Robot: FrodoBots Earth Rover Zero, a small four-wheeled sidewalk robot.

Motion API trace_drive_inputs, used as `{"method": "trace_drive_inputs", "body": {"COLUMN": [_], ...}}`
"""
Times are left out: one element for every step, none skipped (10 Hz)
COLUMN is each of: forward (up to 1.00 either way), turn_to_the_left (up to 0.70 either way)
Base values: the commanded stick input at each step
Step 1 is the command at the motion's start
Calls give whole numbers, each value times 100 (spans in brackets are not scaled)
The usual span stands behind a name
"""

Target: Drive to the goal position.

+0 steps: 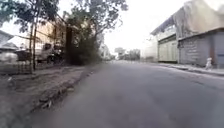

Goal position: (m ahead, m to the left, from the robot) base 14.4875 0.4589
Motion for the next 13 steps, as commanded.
{"method": "trace_drive_inputs", "body": {"forward": [100, 100, 100, 100, 100, 100, 100, 100, 100, 100, 100, 100, 100], "turn_to_the_left": [-33, -24, 7, 7, 7, 7, 7, 7, 7, 7, 7, 7, 7]}}
